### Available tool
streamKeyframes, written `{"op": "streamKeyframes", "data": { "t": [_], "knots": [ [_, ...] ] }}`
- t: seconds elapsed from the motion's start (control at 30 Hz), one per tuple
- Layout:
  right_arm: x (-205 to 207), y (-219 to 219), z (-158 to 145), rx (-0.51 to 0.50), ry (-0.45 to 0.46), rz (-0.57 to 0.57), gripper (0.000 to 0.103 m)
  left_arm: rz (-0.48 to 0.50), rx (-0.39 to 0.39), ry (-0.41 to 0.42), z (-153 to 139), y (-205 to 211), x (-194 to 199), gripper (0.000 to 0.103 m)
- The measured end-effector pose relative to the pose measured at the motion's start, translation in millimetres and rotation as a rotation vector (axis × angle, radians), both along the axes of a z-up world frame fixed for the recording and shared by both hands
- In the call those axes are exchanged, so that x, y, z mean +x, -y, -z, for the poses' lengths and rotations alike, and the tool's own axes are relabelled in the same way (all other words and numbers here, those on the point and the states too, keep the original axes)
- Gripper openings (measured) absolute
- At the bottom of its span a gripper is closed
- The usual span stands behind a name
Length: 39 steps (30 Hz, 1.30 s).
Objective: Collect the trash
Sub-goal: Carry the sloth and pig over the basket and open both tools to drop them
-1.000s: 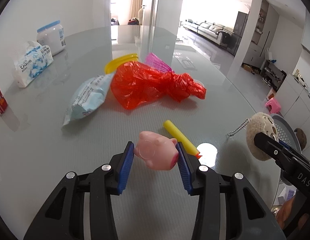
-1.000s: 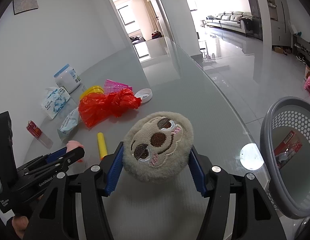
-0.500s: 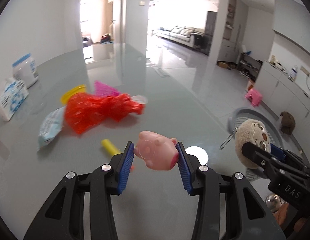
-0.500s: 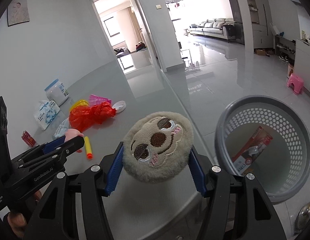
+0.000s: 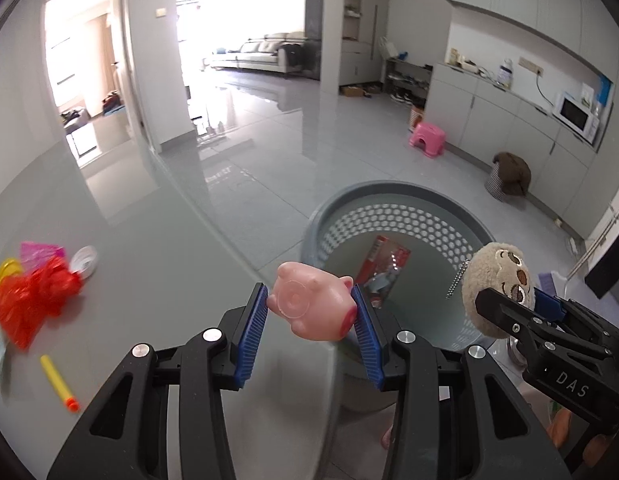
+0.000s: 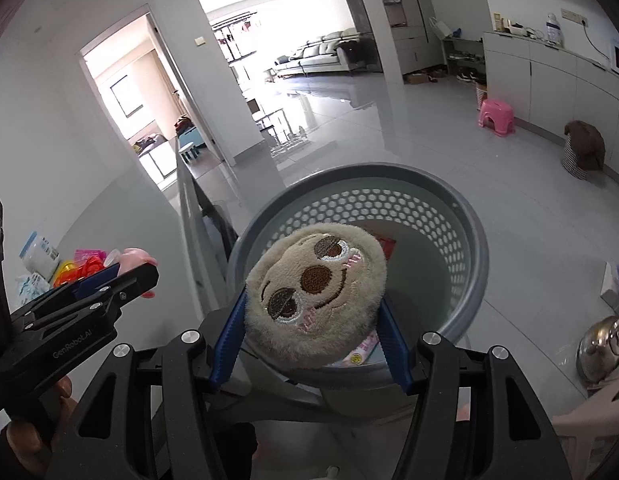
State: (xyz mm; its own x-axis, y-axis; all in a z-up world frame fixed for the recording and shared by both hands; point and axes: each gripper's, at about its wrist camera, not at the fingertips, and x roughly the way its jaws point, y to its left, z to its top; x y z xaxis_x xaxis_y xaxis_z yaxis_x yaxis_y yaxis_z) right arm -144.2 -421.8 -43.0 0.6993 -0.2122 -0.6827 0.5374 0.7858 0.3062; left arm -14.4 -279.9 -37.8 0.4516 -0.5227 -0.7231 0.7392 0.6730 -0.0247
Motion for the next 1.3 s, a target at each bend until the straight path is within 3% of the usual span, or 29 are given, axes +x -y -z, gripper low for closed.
{"op": "streamKeyframes", "data": {
  "t": [0.43, 0.77, 1.0, 1.3],
  "knots": [
    [5.4, 52.1, 29.3, 0.053, -0.051, 0.035, 0.059, 0.09, 0.09, -0.063, 39.9, 79.0, 12.1, 0.042],
    [21.0, 65.0, 47.0, 0.098, -0.053, 0.024, 0.059, 0.07, 0.129, -0.094, 55.9, 86.3, 19.0, 0.043],
    [17.1, 70.1, 49.9, 0.11, -0.034, 0.031, 0.065, 0.06, 0.116, -0.091, 51.9, 84.3, 21.1, 0.063],
    [13.5, 67.1, 46.9, 0.105, -0.02, 0.04, 0.069, 0.053, 0.116, -0.094, 48.4, 80.1, 19.6, 0.065]
  ]
}}
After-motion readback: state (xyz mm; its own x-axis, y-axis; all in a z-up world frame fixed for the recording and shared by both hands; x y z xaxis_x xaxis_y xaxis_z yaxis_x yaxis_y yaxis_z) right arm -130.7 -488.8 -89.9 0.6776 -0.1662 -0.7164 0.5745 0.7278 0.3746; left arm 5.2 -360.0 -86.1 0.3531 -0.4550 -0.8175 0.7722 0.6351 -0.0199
